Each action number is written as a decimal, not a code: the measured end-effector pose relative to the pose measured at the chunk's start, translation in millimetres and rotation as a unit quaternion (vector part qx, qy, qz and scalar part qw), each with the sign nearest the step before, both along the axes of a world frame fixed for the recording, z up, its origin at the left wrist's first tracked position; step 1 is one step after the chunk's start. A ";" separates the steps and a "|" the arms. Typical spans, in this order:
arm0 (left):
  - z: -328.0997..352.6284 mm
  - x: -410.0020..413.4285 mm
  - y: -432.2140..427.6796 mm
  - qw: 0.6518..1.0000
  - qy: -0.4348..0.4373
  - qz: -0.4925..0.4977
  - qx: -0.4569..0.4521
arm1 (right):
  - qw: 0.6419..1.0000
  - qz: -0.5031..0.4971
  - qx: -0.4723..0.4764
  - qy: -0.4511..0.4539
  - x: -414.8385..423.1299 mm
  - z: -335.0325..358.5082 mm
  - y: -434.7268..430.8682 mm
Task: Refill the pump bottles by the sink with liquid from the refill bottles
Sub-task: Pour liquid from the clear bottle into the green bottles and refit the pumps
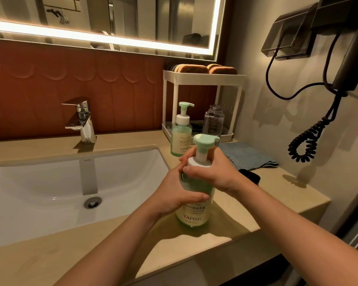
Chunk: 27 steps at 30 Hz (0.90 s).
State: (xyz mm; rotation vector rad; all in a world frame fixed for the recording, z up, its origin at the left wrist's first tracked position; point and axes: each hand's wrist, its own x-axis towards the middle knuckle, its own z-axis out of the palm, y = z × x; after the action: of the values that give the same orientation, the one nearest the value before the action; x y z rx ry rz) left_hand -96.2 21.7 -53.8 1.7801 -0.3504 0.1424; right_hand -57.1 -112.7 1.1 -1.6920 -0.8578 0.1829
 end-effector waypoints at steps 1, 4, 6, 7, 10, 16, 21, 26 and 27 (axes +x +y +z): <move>-1.1 0.0 -1.6 1.000 -0.009 0.012 0.004 | 1.000 -0.022 0.012 -0.008 -1.8 -1.8 1.9; -2.5 -2.8 -4.7 0.999 -0.031 0.042 0.014 | 0.997 -0.076 0.014 -0.018 -6.7 -3.8 7.2; -3.5 -4.9 -6.6 0.997 -0.042 0.065 0.018 | 0.995 -0.096 0.014 -0.024 -9.9 -4.0 9.0; -3.7 -5.8 -7.5 0.996 -0.045 0.071 0.019 | 0.995 -0.101 0.013 -0.025 -10.4 -4.7 9.6; -1.9 -7.2 -8.4 0.996 -0.054 0.064 0.025 | 0.996 -0.086 -0.013 -0.020 -11.0 -2.1 5.9; 1.7 3.1 -6.8 0.996 -0.040 0.077 0.005 | 0.990 0.000 -0.136 -0.020 1.5 9.5 -21.2; 3.2 30.1 -7.9 0.993 -0.027 0.116 0.002 | 0.982 -0.077 -0.148 -0.087 21.8 5.7 -45.4; 6.3 63.1 -6.1 0.983 -0.018 0.173 0.050 | 0.947 -0.162 -0.246 -0.126 49.1 -4.2 -68.1; 7.7 68.6 -5.0 0.980 -0.012 0.188 0.061 | 0.938 -0.176 -0.270 -0.130 51.7 -6.1 -71.4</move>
State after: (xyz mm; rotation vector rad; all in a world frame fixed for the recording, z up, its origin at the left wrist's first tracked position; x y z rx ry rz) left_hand -27.6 16.6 -46.1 1.9530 -0.0343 0.4184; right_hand -5.4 -184.1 -5.0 -2.3982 -0.7149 -0.0613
